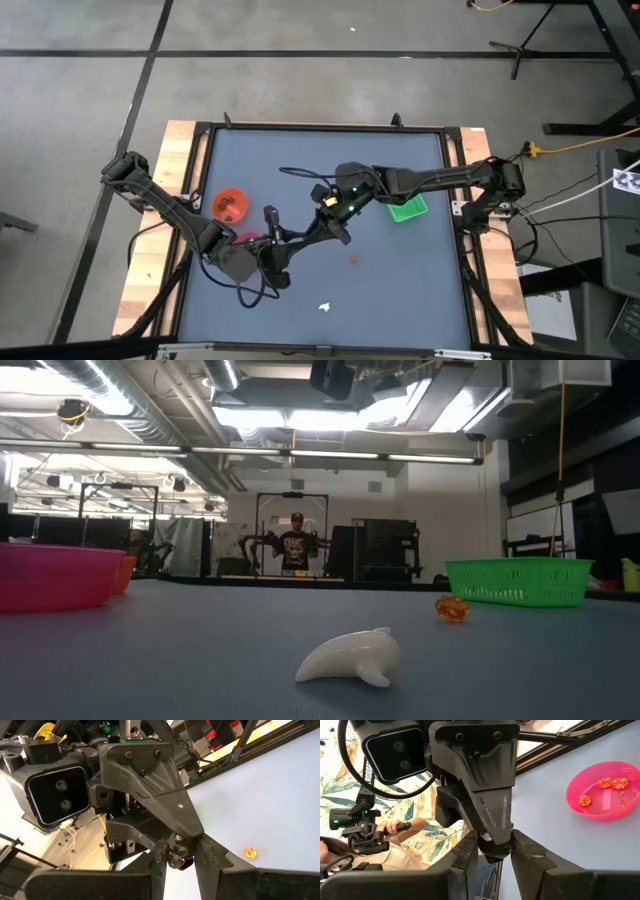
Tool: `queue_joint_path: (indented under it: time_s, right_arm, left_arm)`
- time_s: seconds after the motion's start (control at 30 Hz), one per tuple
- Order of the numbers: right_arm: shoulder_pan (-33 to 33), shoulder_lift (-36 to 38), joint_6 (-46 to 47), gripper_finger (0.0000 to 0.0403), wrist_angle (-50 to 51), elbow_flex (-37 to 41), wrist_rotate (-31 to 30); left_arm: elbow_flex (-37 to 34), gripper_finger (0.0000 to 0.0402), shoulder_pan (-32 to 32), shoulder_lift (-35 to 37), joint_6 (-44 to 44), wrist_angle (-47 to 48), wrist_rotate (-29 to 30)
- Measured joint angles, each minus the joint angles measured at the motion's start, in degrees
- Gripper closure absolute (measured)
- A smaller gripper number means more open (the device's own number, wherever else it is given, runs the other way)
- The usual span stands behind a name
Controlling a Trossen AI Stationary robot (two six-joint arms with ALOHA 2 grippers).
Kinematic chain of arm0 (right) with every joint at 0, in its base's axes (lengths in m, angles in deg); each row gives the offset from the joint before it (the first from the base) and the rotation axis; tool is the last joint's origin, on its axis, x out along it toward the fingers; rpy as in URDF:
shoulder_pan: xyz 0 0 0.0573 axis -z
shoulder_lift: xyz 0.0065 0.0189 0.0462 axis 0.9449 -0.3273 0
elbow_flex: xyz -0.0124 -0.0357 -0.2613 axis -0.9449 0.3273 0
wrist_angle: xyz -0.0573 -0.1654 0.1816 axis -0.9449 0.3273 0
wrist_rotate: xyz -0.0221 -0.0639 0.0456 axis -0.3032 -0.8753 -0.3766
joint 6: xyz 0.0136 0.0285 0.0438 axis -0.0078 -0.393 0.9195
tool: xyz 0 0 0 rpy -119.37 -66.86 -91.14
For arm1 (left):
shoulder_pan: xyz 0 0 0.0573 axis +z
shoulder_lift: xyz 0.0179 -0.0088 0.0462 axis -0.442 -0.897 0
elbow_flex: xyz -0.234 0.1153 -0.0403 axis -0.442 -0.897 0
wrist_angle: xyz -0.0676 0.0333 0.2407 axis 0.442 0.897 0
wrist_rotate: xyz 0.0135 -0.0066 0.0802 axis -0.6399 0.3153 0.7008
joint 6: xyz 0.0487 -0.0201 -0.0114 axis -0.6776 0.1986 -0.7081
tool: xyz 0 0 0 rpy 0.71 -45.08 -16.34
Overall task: Sort Halloween decoration
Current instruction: Put the black skull toy into the orange bowl
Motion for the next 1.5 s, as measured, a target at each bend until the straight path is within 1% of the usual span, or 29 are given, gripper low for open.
queue_joint_path:
  time_s: [0.1, 0.33, 0.43, 0.63, 0.8, 0.93, 1.07, 1.17, 1.27, 1.4, 1.5]
  right_arm:
    - [0.0, 0.0, 0.0, 0.0289, 0.0, 0.0, -0.1]
    - [0.0, 0.0, -0.1, 0.0213, 0.5, 0.0, -0.1]
    - [0.4, 0.0, -0.1, 0.0195, 0.5, 0.0, 2.1]
    - [1.5, 0.0, -0.1, 0.0192, 0.6, 0.0, 7.6]
    - [2.8, 0.0, -1.0, 0.0193, 1.2, 0.0, 9.6]
    - [3.7, 0.0, -5.3, 0.0193, 6.6, -0.1, 10.9]
    - [5.3, 0.0, -11.0, 0.0193, 14.5, -0.1, 8.2]
    - [7.0, 0.0, -15.8, 0.0193, 20.8, -0.1, 3.5]
    - [8.8, 0.0, -20.2, 0.0193, 25.5, -0.1, -1.7]
    - [10.9, 0.0, -24.4, 0.0193, 28.1, -0.1, -5.4]
    - [12.0, 0.0, -24.6, 0.0193, 27.9, -0.1, -6.2]
  left_arm:
    - [0.0, 0.0350, 0.0, 0.0, 0.1, -0.1, 0.0]
    - [0.0, 0.0350, 0.1, 0.0, 0.2, -0.1, 0.0]
    - [0.0, 0.0350, 0.1, 0.0, 0.1, -0.1, 0.0]
    - [0.0, 0.0350, 0.1, 0.0, 0.1, -0.1, 0.2]
    - [0.0, 0.0350, 0.0, 0.0, 0.1, 1.9, 2.3]
    - [0.0, 0.0350, 0.1, 0.0, 0.6, 4.8, 3.8]
    - [0.0, 0.0350, 0.4, 0.0, 1.7, 6.7, 4.0]
    - [0.0, 0.0350, 0.8, 0.0, 3.3, 9.4, 4.1]
    - [0.0, 0.0350, 1.9, 0.0, 6.8, 13.8, 4.1]
    - [0.0, 0.0350, 3.8, 0.0, 14.5, 23.6, 3.7]
    - [0.0, 0.0350, 5.7, 0.0, 23.7, 33.8, 1.3]
